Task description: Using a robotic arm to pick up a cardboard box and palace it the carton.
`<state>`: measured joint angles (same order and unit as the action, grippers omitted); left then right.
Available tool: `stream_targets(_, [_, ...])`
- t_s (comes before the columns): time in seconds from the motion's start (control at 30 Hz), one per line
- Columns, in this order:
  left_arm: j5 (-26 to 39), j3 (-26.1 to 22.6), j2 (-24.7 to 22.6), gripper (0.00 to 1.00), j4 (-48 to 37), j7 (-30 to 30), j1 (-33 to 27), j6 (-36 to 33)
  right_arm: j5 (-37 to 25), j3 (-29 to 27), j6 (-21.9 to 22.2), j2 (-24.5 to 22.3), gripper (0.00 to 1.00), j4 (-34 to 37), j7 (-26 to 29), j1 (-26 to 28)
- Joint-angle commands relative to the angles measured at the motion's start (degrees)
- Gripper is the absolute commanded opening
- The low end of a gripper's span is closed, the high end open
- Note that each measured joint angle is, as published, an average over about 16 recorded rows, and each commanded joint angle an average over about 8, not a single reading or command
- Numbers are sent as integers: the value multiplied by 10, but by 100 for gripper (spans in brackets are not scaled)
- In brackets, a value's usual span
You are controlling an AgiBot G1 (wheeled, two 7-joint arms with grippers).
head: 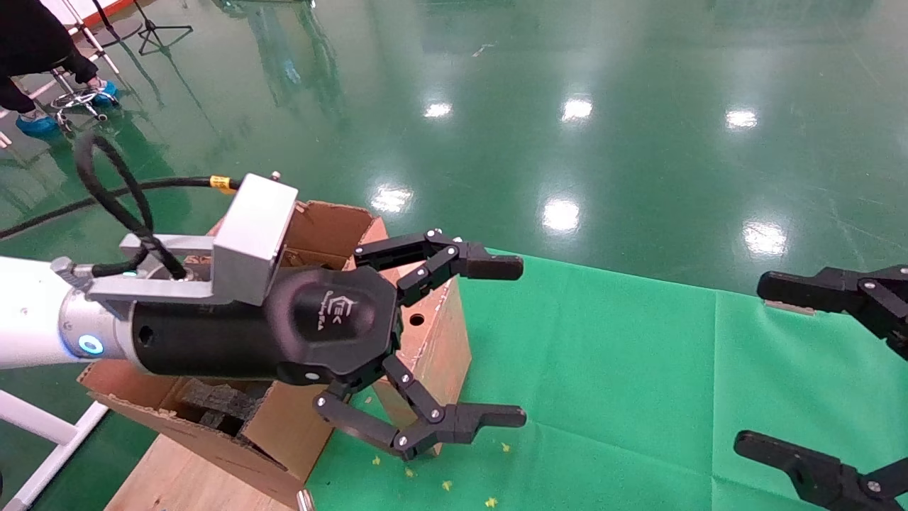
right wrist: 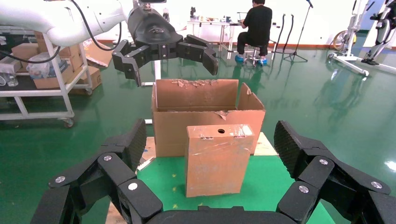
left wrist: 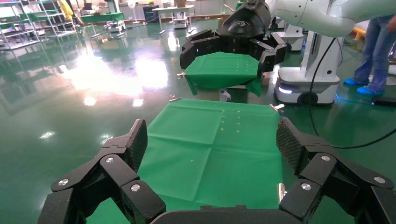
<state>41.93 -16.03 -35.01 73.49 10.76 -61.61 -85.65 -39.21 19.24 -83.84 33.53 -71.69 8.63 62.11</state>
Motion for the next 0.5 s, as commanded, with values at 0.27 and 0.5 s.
stream_targets(0.27, [0, 0, 0, 100, 0, 0, 0, 0, 0, 0, 0, 0, 100, 0, 0, 0])
stream_targets(0.5, [0, 0, 0, 100, 0, 0, 0, 0, 0, 0, 0, 0, 95, 0, 0, 0])
